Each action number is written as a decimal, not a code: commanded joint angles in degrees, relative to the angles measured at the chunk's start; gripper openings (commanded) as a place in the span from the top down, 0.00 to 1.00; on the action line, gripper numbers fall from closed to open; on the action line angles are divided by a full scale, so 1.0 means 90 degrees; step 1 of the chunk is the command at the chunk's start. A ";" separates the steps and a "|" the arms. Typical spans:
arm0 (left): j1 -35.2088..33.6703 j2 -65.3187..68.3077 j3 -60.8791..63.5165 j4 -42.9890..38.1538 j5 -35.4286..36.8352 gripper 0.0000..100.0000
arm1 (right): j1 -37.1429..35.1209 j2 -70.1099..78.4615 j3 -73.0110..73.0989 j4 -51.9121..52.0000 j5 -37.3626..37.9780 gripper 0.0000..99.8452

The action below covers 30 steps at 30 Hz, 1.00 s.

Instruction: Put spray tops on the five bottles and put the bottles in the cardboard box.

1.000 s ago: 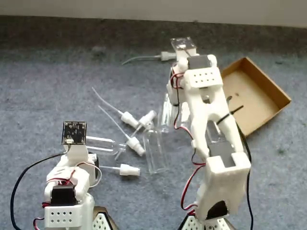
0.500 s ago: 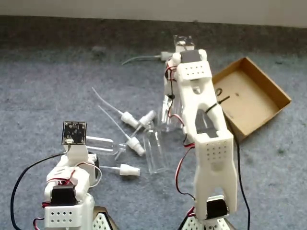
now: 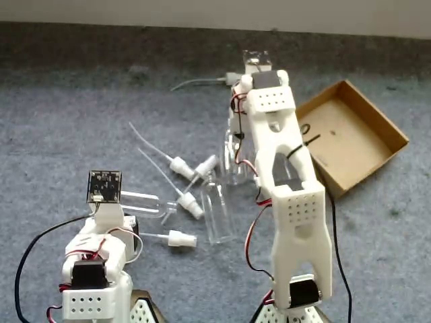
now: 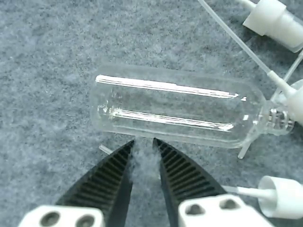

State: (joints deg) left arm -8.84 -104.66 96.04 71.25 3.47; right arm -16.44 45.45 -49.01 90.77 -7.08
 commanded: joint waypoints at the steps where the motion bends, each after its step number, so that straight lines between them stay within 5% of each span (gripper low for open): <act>1: 0.0073 0.0015 0.0122 -0.0029 -0.0029 0.99 | -0.0005 -0.0132 -0.0308 0.0024 -0.0068 0.69; 18: 0.0073 0.0015 0.0122 -0.0029 -0.0029 0.99 | -0.0015 0.0767 -0.0650 0.0044 -0.0068 0.70; 24: 0.0073 0.0015 0.0122 -0.0029 -0.0029 0.99 | 0.0024 0.0728 -0.0659 0.0005 -0.0039 0.91; 30: 0.0044 0.0015 0.0122 -0.0029 -0.0029 0.99 | 0.0034 0.0552 -0.1021 0.0405 -0.0020 0.93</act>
State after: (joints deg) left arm -8.84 -104.66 96.04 71.25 3.47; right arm -16.44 54.15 -52.88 90.86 -7.08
